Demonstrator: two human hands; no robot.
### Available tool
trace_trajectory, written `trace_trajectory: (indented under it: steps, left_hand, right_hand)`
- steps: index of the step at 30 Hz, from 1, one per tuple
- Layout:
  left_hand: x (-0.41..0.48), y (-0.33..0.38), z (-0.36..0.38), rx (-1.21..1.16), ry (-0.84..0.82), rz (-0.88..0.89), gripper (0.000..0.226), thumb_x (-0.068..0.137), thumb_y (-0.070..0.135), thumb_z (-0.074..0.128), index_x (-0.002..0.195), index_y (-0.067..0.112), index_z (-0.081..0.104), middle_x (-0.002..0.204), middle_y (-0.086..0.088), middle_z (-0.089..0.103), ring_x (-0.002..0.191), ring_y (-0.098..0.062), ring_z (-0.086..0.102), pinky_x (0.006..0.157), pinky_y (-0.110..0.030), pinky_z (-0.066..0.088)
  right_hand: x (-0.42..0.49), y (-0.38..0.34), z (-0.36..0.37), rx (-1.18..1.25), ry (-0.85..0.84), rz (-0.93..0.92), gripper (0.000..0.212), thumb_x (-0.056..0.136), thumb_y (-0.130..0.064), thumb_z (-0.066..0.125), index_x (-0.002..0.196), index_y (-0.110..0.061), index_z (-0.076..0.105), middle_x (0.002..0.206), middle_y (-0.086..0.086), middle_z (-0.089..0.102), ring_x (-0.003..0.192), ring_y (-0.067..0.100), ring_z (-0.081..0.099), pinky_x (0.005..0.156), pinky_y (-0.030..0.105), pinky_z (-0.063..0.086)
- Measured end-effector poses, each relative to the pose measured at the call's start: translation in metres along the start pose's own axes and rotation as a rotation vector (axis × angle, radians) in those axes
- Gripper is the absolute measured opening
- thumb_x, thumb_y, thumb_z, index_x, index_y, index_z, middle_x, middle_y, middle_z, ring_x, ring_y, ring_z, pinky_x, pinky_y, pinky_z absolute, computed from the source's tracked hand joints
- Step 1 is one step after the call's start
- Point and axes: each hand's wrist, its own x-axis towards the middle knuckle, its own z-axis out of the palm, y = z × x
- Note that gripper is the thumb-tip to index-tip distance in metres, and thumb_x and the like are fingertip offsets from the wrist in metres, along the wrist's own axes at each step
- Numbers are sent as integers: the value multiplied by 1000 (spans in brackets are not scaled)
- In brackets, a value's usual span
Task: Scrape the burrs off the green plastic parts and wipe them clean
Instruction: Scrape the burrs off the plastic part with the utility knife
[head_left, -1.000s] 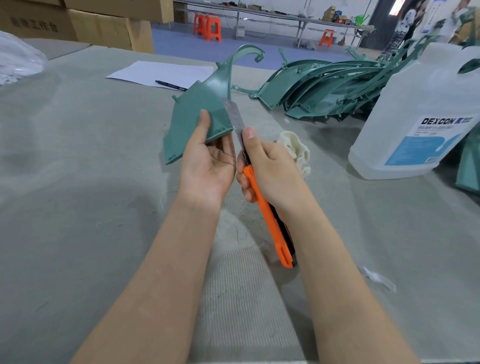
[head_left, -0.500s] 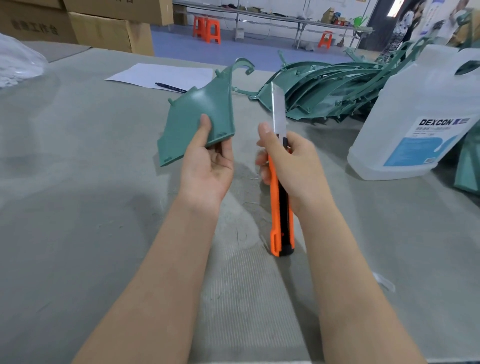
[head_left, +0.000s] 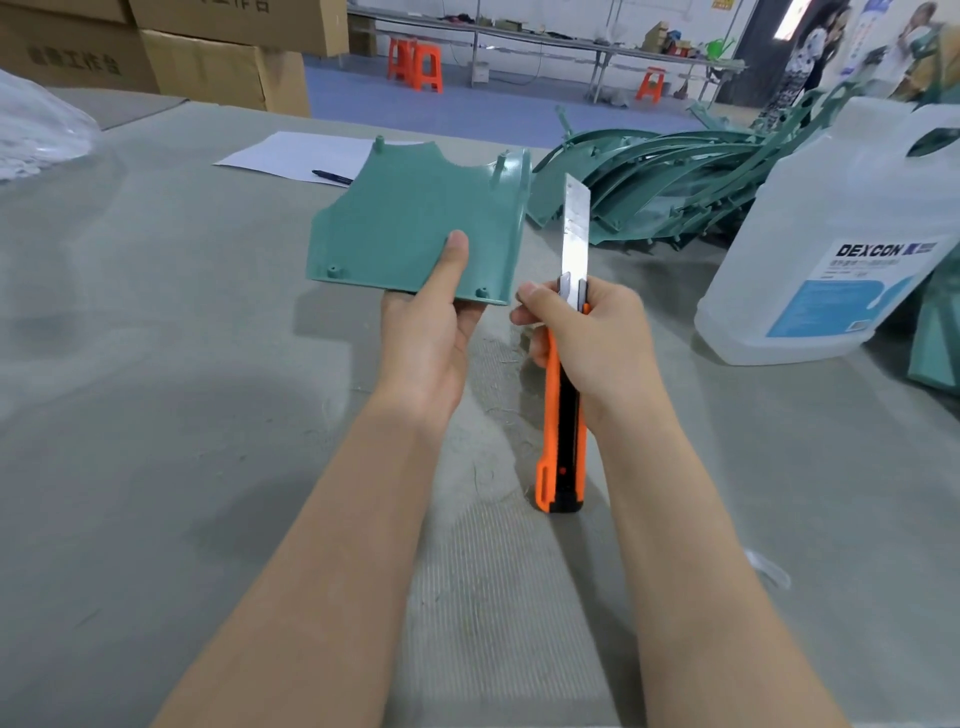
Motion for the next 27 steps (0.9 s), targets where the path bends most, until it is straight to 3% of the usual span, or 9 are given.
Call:
trace_trajectory:
  steps: [3, 6, 10, 13, 15, 19, 27]
  left_hand:
    - [3, 4, -1, -53, 45, -8, 36, 92, 8, 61, 127, 6, 55, 125, -9, 64, 102, -17, 66, 69, -22, 57]
    - [4, 5, -2, -78, 66, -23, 36, 92, 8, 61, 128, 4, 55, 125, -10, 64, 105, -19, 65, 70, -23, 58]
    - [3, 4, 0, -73, 64, -26, 37, 92, 8, 60, 129, 4, 55, 126, -10, 63, 101, -17, 65, 68, -22, 57]
    - [3, 3, 0, -55, 65, -26, 37, 92, 8, 61, 128, 4, 55, 126, -10, 64, 99, -17, 65, 67, -22, 57]
    - [3, 3, 0, -43, 62, -23, 36, 92, 9, 61, 127, 4, 55, 125, -10, 64, 98, -16, 65, 68, -22, 57]
    - [2, 1, -2, -20, 26, -9, 34, 93, 9, 60, 126, 4, 56, 124, -10, 64, 99, -17, 66, 70, -22, 57]
    - [3, -1, -4, 114, -53, 66, 11, 93, 9, 60, 102, 14, 61, 105, -3, 68, 91, -14, 67, 72, -23, 55]
  right_hand:
    - [4, 2, -7, 47, 37, 75, 19, 92, -15, 64, 89, 4, 63, 63, -1, 66, 44, 11, 48, 45, 25, 40]
    - [4, 3, -10, 56, 35, 91, 22, 93, -21, 63, 81, -4, 57, 58, 1, 57, 47, 13, 48, 50, 28, 42]
    - [3, 4, -7, -4, 9, 84, 22, 93, -22, 63, 80, -6, 56, 60, 2, 57, 44, 11, 48, 43, 22, 40]
    - [3, 3, -3, -14, 9, 64, 8, 89, -10, 62, 96, -6, 63, 86, 11, 70, 52, 14, 52, 51, 26, 44]
    - [2, 3, -2, -4, -3, 62, 14, 88, -11, 64, 102, -9, 65, 96, 13, 71, 54, 14, 52, 53, 27, 46]
    - [-1, 2, 1, 18, -55, 46, 14, 91, -23, 66, 83, -12, 64, 73, -1, 71, 45, 6, 49, 46, 21, 45]
    - [-3, 1, 3, -8, -102, 2, 23, 90, -10, 62, 69, -17, 57, 58, -5, 64, 44, 3, 49, 44, 17, 43]
